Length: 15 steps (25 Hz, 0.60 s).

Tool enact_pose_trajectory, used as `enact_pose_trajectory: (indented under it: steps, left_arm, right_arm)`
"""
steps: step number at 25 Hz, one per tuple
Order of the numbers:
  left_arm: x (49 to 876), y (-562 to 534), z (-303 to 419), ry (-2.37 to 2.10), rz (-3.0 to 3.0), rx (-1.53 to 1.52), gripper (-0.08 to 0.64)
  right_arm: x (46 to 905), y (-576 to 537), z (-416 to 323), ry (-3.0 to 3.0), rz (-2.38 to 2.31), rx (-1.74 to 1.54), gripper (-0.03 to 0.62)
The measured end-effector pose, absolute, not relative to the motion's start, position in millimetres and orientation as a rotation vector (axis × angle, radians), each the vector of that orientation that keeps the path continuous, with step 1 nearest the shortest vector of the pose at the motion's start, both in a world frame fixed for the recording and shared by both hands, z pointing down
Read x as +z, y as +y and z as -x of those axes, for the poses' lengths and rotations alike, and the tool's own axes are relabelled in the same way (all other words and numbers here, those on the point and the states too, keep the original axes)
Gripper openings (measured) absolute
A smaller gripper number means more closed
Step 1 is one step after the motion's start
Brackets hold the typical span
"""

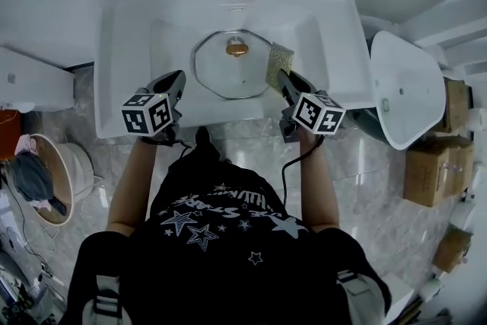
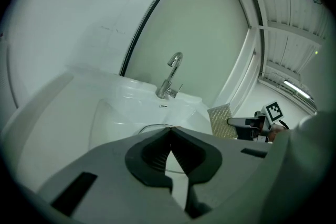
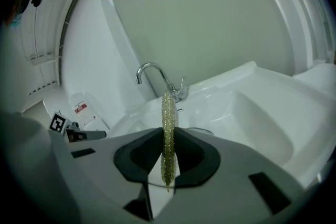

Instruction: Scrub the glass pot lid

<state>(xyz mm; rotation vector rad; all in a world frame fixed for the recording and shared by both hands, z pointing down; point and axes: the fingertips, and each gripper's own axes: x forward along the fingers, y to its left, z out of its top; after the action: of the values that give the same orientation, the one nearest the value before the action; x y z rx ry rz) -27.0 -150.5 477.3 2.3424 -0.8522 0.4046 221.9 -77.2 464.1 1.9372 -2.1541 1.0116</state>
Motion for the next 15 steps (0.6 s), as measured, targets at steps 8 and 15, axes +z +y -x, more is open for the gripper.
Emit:
enact_pose_trajectory:
  steps: [8, 15]
  left_arm:
    - [493.8, -202.1, 30.4, -0.813, -2.317, 0.416, 0.009]
    - [512.7, -226.7, 30.4, -0.767, -2.292, 0.417, 0.009]
  right_arm:
    - [485.8, -149.3, -226.1, -1.987, -1.878, 0.924, 0.064]
    - [521.7, -200.8, -220.6, -1.812, -1.675, 0.777, 0.064]
